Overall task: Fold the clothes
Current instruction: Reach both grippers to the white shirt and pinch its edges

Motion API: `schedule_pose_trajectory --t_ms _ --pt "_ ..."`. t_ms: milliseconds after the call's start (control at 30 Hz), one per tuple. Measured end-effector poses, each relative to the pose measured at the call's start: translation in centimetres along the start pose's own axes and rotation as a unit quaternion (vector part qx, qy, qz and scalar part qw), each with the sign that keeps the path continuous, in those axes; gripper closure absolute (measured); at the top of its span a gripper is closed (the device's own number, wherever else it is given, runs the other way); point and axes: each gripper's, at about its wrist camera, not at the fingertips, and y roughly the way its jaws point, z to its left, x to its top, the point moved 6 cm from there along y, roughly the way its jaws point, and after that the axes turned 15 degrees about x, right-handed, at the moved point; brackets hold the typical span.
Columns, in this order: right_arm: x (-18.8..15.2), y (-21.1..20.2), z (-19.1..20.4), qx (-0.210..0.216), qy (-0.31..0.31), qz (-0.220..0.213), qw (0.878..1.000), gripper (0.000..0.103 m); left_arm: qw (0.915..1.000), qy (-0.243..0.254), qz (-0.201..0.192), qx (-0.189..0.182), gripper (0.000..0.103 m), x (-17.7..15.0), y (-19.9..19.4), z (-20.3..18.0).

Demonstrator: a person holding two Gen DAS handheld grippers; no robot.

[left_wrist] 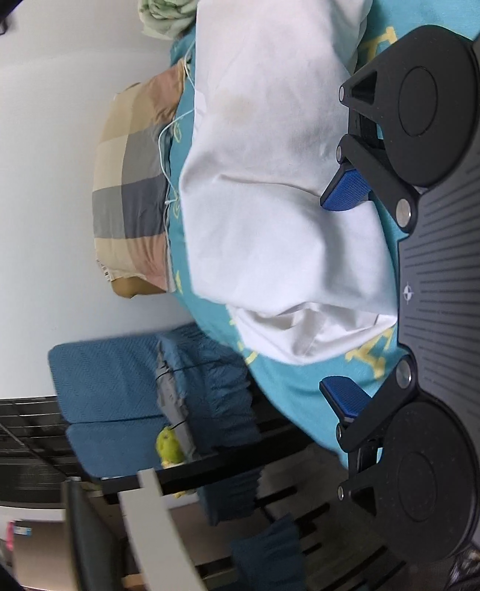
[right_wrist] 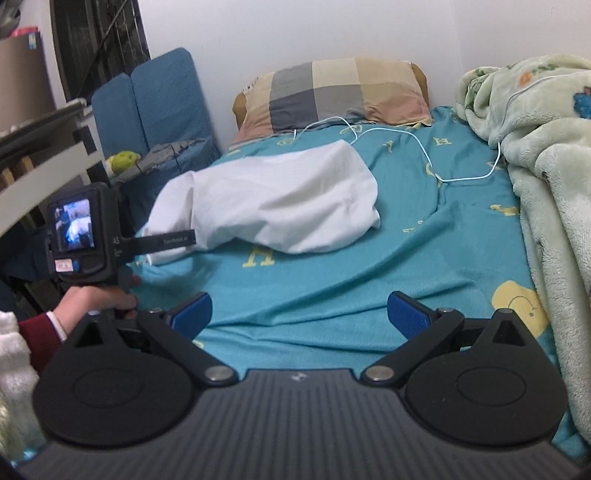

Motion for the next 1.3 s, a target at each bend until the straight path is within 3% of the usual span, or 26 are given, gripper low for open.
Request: schedule_pose_trajectory --t_ms 133,200,233,267,333,500,733,867,1000,1133,1300 --pt "0.0 0.1 0.0 -0.020 -0.018 -0.004 1.000 0.000 0.9998 -0.011 -0.001 -0.017 0.006 1.1 1.3 -0.4" --pt "-0.2 0.1 0.1 -0.028 -0.027 -0.001 0.999 0.000 0.9994 -0.017 -0.009 -0.027 0.016 1.9 1.7 -0.7" --pt "-0.2 0.2 0.0 -0.029 -0.029 0.000 0.999 0.000 0.9991 -0.020 -0.009 -0.036 0.033 2.1 1.7 -1.0" --pt "-0.2 0.2 -0.1 -0.030 -0.030 -0.001 0.999 0.000 0.9986 -0.025 -0.004 -0.045 0.060 2.3 1.7 -1.2" --pt "0.0 0.2 -0.6 -0.032 -0.026 -0.007 0.999 0.000 0.9969 -0.041 0.012 -0.066 0.097 2.7 1.6 -1.4" --pt "0.5 0.0 -1.3 -0.029 -0.016 -0.029 0.999 0.000 0.9912 -0.077 -0.005 -0.107 0.100 5.3 -1.8 -0.5" --pt "0.8 -0.9 -0.5 0.007 -0.009 -0.045 0.999 0.000 0.9749 -0.106 -0.043 -0.191 0.101 8.7 -13.8 3.4" --pt "0.9 -1.9 0.4 0.023 -0.014 -0.050 0.998 0.000 0.9669 -0.104 -0.061 -0.225 0.101 8.8 -20.7 6.4" --pt "0.7 -2.3 1.1 0.050 0.000 -0.033 0.998 0.000 0.9587 -0.117 -0.060 -0.252 0.101 6.8 -26.3 10.6" --pt "-0.8 -1.2 1.7 0.073 0.018 0.020 0.997 0.000 0.9530 -0.160 -0.036 -0.255 0.101 3.7 -28.3 15.3" --pt "-1.7 1.0 1.6 0.084 0.045 0.070 0.993 0.008 0.9373 -0.234 -0.004 -0.258 0.101 2.3 -26.1 18.5"
